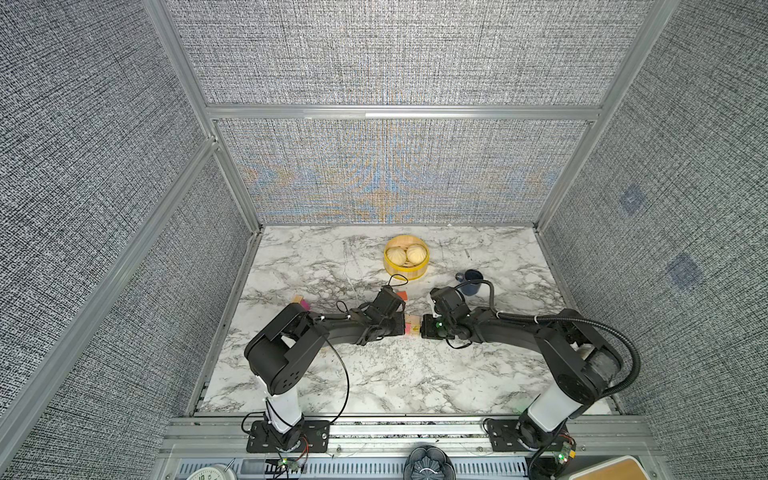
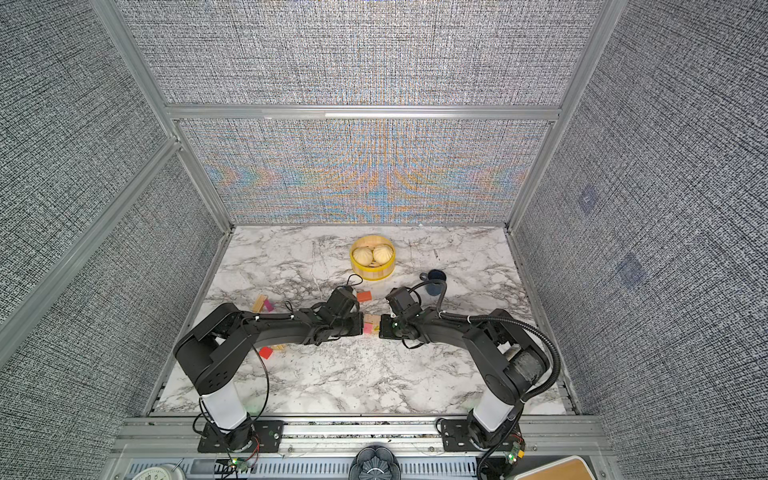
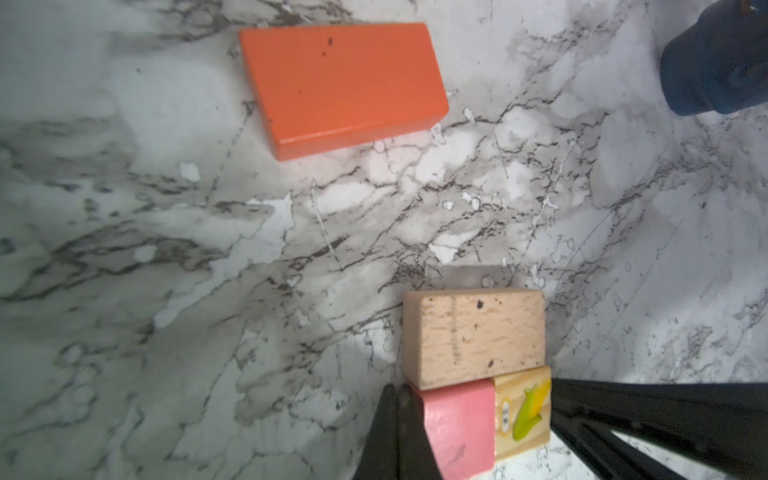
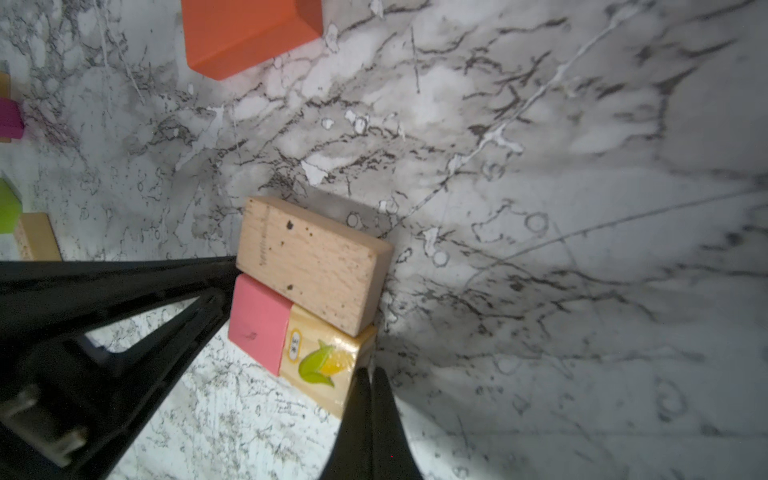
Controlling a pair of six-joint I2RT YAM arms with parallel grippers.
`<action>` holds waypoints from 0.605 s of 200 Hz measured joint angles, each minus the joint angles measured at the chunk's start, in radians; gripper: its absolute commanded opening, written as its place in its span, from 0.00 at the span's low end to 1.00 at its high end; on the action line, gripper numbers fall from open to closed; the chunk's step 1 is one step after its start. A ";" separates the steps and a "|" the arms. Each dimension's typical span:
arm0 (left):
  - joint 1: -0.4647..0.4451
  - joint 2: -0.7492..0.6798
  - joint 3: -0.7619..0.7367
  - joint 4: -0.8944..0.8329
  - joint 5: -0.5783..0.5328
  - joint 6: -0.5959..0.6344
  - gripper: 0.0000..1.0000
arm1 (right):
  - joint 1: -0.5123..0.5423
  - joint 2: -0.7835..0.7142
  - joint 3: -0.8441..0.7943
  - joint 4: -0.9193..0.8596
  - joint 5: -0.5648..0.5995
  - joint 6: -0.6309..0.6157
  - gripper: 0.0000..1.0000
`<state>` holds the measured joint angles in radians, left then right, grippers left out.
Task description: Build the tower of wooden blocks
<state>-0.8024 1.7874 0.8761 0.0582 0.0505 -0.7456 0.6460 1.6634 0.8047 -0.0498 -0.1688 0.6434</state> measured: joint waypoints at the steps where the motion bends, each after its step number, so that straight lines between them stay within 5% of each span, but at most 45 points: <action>1: 0.000 -0.001 0.000 -0.001 0.000 0.000 0.00 | 0.000 0.000 0.000 0.000 0.000 0.000 0.00; 60: 0.006 -0.078 0.001 -0.066 -0.061 0.006 0.15 | -0.012 -0.051 0.006 -0.054 0.019 -0.027 0.20; 121: 0.026 -0.222 0.013 -0.200 -0.171 0.024 0.73 | -0.024 -0.094 0.113 -0.172 0.059 -0.098 0.74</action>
<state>-0.7765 1.5654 0.8894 -0.1417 -0.1200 -0.7219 0.6216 1.5692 0.9180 -0.2222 -0.1101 0.5457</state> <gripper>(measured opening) 0.644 0.686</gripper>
